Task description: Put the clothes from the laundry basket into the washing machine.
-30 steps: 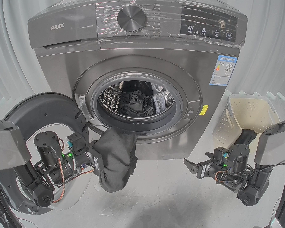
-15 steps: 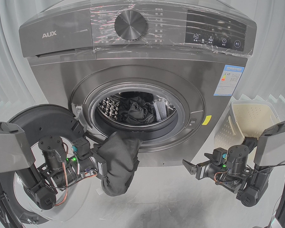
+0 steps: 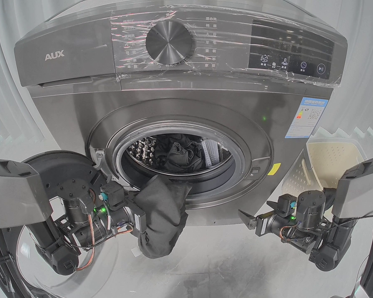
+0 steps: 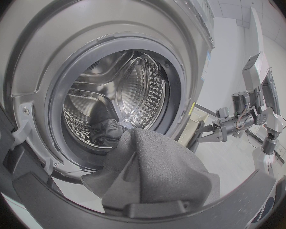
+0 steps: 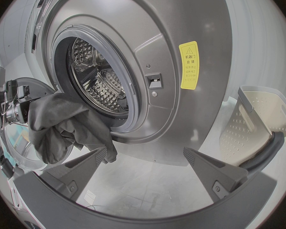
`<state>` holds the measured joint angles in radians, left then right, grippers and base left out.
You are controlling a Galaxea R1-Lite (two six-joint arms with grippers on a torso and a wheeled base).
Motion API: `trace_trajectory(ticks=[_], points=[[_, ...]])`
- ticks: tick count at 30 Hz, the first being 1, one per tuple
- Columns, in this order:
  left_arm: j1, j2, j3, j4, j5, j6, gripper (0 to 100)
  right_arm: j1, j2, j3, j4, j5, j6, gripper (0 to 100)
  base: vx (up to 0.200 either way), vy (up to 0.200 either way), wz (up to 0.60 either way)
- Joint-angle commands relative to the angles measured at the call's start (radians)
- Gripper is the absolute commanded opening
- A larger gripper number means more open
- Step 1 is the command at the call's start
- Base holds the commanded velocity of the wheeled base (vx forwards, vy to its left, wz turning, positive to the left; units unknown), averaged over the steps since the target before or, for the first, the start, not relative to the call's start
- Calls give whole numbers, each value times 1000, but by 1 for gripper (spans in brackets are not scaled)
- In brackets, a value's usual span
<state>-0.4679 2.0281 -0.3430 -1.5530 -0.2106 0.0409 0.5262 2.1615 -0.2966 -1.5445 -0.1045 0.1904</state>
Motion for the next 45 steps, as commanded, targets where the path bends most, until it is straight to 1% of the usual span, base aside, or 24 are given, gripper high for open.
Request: trace_trajectory(ticks=[1, 3, 5, 6, 7, 8, 10, 11, 13, 14, 17, 18, 19, 21, 25, 26, 27, 31, 33, 35, 37, 38, 41, 45], points=[[-5, 26, -39, -1, 22, -6, 0, 6, -6, 1, 0, 0, 0, 100, 0, 0, 0], [-17, 57, -83, -1, 68, -10, 0, 6, -12, 1, 0, 0, 0, 100, 0, 0, 0], [-40, 106, -137, -1, 131, -24, 0, 6, -15, 4, 0, 0, 0, 100, 0, 0, 0], [-43, 133, -163, -1, 145, -29, 0, 6, -17, 8, 0, 0, 0, 100, 0, 0, 0], [-43, 150, -183, -1, 143, -30, 0, 6, -20, 11, 0, 0, 0, 100, 0, 0, 0], [-41, 169, -208, -1, 129, -30, 0, 6, -25, 13, 0, 0, 0, 100, 0, 0, 0], [-37, 199, -248, 1, 83, -33, 0, 8, -26, 13, 0, 2, 0, 100, 0, 0, 0], [-35, 207, -264, 1, 60, -39, 0, 12, -26, 14, 0, 0, 0, 100, 0, 0, 0], [-37, 210, -294, 2, 48, -55, 0, 26, -28, 14, 0, 0, 0, 100, 0, 0, 0], [-43, 216, -324, 2, 48, -79, 0, 32, -29, 14, 0, 0, 0, 100, 0, 0, 0], [-78, 267, -459, 1, 54, -182, 0, 37, -29, 14, 0, 0, 0, 100, 0, 0, 0], [-83, 288, -501, 2, 60, -200, 0, 40, -29, 14, 0, 0, 0, 100, 0, 0, 0], [-86, 310, -538, 2, 66, -210, 0, 40, -29, 14, 0, 0, 0, 100, 0, 0, 0], [-90, 357, -596, 5, 77, -211, 0, 41, -28, 14, 0, 0, 0, 100, 0, 0, 0], [-100, 405, -657, 30, 77, -210, 0, 40, -29, 14, 0, 0, 7, 100, 0, 0, 0], [-107, 431, -711, 56, 79, -211, 0, 40, -29, 14, 0, 2, 11, 100, 0, 0, 0], [-107, 431, -711, 56, 79, -211, 0, 40, -29, 14, 0, 2, 11, 100, 0, 0, 0], [-109, 478, -872, 180, 134, -213, 0, 41, -26, 14, 0, 2, 12, 100, 0, 0, 0], [-107, 517, -969, 234, 175, -211, 0, 41, -26, 13, 0, 2, 12, 100, 0, 0, 0], [-104, 547, -1061, 289, 205, -210, 0, 41, -25, 14, 0, 2, 12, 100, 0, 0, 0], [-100, 563, -1120, 333, 212, -207, 0, 41, -23, 13, 0, 2, 12, 100, 0, 0, 0], [-92, 583, -1182, 390, 220, -194, 0, 41, -23, 14, 0, 2, 12, 100, 0, 0, 0], [-64, 626, -1298, 479, 243, -141, 0, 40, -22, 14, 0, 2, 14, 100, 0, 0, 0], [-37, 710, -1486, 542, 284, -110, 0, 40, -22, 13, 0, 2, 14, 100, 0, 0, 0]])
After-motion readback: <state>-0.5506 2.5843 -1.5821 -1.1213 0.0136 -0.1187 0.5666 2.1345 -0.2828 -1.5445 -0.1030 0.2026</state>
